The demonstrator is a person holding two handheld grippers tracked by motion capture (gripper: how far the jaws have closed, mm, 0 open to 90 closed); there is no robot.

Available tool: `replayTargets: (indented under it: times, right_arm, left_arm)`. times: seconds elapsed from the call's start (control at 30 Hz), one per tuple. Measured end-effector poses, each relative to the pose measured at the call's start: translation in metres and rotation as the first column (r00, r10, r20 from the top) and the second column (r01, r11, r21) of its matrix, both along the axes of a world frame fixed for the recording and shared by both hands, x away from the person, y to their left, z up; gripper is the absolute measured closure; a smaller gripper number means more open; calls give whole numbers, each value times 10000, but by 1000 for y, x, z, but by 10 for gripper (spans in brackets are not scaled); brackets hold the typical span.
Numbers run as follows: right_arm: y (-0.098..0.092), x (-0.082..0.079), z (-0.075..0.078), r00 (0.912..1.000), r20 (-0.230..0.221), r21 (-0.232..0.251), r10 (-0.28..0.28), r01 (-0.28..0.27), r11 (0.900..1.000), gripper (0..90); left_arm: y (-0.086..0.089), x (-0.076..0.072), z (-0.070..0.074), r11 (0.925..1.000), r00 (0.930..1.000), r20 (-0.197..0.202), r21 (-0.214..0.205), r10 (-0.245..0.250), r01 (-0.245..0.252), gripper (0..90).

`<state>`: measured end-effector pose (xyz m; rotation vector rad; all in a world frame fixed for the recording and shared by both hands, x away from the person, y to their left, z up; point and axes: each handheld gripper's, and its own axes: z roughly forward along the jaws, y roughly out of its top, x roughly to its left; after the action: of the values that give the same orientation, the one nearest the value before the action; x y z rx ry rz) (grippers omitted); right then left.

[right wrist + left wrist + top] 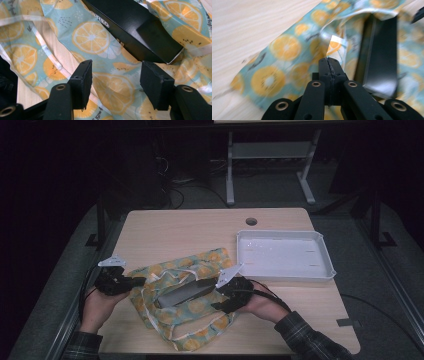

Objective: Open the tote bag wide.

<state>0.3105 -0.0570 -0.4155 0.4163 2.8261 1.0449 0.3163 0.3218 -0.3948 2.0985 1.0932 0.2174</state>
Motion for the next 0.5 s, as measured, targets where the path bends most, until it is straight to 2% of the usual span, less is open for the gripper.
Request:
replayTargets:
  times: [0.13,0.3,0.4,0.5]
  right_arm:
    - [0,1,-1,10000,-9,-28,9,-10,10000,411]
    - [0,1,-3,10000,-14,-141,20,-20,9999,406]
    - [0,2,-4,9999,50,-162,96,-95,9998,406]
    - [-1,2,-4,10000,53,-215,80,-78,9997,405]
  left_arm:
    - [8,5,-14,9989,9988,-481,456,-83,105,895]
    - [7,9,-28,9953,9941,-1066,915,-216,314,895]
    - [5,11,-35,9909,9912,-1290,1269,-281,446,895]
    - [3,13,-41,9889,9885,-1490,1412,-246,459,890]
